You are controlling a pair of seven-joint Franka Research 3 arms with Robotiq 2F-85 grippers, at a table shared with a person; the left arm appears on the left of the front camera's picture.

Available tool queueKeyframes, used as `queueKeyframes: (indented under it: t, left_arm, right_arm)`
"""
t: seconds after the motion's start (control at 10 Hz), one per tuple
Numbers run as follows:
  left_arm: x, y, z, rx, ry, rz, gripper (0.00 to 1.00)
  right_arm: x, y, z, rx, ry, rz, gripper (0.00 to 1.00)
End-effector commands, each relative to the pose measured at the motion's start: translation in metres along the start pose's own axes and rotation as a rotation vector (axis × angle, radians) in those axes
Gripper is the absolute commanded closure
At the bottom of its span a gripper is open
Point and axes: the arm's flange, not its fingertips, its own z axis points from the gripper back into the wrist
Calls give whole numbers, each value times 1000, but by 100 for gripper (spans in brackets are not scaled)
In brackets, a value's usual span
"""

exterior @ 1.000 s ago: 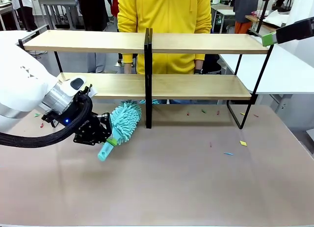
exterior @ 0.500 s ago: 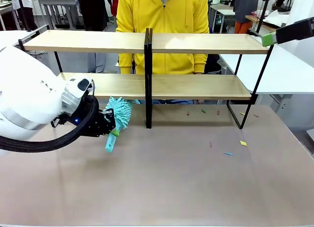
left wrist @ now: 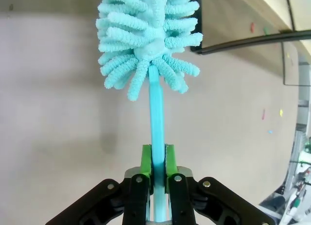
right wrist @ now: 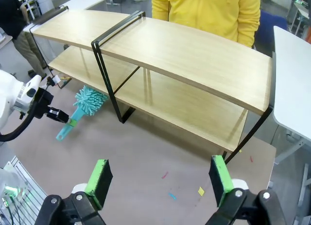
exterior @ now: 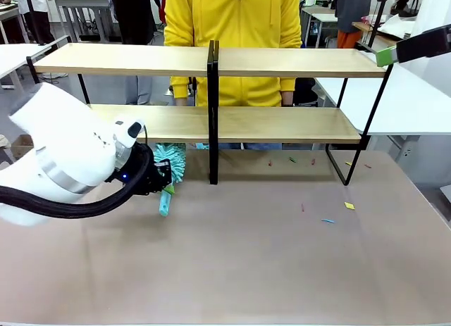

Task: Clean the shelves.
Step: Clean another randomly selected level of the Shelf with the Duster.

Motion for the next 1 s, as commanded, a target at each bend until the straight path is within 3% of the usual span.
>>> queueKeyframes:
  t: [0.0, 0.4, 0.6, 0.8, 0.9]
  left_arm:
    - [18, -8, -20, 51, -7, 8, 88]
    - [18, -5, -22, 125, 14, 148, 88]
    - [6, -5, -12, 155, 38, 353, 88]
    - [8, -2, -7, 179, -44, 473, 88]
    - [6, 0, -8, 247, -14, 516, 88]
  right_arm:
    - [0, -1, 0, 3, -2, -5, 0]
    - [0, -1, 0, 3, -2, -5, 0]
    - [0, -1, 0, 3, -2, -5, 0]
    - [0, -1, 0, 3, -2, -5, 0]
    - [0, -1, 0, 3, -2, -5, 0]
